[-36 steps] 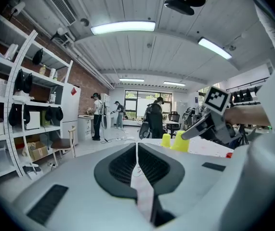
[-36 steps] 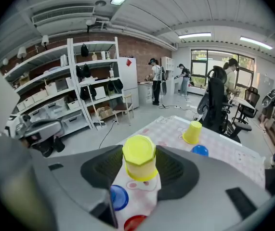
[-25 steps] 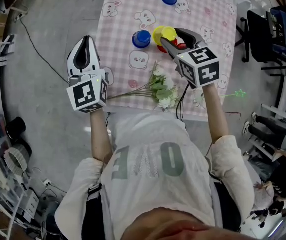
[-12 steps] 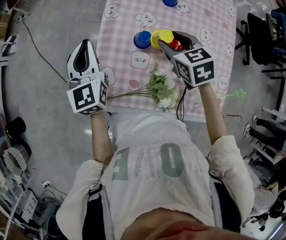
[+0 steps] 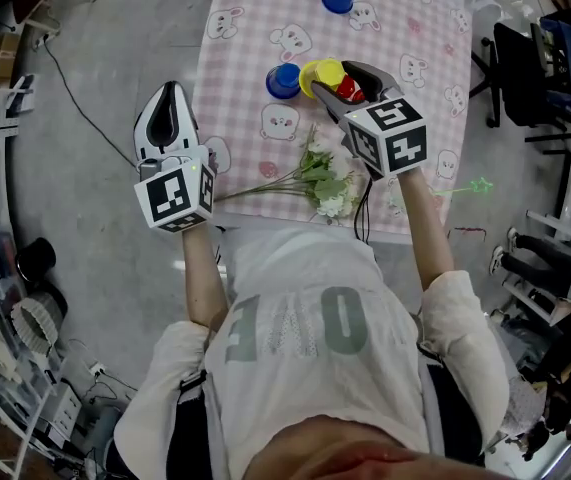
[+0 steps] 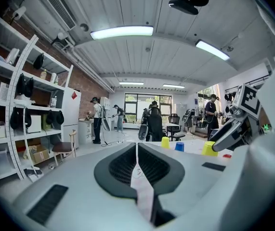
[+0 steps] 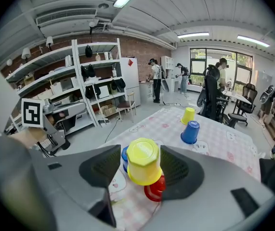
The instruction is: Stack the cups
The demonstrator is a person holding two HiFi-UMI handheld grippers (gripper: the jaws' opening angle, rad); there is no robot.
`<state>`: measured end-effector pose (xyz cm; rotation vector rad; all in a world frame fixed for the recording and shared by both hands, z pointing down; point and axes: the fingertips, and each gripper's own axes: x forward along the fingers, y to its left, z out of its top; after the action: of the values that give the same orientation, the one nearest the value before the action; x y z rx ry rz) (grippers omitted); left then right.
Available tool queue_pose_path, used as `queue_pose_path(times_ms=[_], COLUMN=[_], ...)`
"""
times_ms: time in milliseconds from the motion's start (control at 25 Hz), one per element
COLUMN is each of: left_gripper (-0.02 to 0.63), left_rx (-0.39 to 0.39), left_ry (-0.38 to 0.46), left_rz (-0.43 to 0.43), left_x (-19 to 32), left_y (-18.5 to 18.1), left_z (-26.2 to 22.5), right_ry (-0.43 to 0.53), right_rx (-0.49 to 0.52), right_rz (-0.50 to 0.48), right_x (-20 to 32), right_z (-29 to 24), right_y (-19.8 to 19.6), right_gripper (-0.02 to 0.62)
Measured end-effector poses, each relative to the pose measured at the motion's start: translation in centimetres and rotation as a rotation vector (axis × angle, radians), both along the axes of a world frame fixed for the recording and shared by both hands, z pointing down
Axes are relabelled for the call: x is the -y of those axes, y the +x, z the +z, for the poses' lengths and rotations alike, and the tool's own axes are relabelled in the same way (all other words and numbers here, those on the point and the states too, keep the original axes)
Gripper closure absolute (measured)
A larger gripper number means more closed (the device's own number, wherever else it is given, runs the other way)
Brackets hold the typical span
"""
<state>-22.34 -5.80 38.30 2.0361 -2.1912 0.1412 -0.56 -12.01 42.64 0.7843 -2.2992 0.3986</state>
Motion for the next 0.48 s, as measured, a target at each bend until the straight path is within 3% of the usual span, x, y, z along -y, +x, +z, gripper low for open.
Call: queue_pose_path(times_ms=[200,480], left_gripper=[0.572,0.572], left_rx=[0.003,0.012], left_ry=[0.001,-0.01], left_rz=[0.009,0.026], left_x=[0.3,0.9], left_y=[0.2,0.5], left_z=[-0.1,0.2], right_ry=[0.039,0.228], right_rx=[0.049,0.076], right_rz=[-0.005,0.059], right_x=[0.2,6.5], right_z=[-2.6,-9.5], right_y=[0.3,3.6], right_gripper=[0.331,0.331])
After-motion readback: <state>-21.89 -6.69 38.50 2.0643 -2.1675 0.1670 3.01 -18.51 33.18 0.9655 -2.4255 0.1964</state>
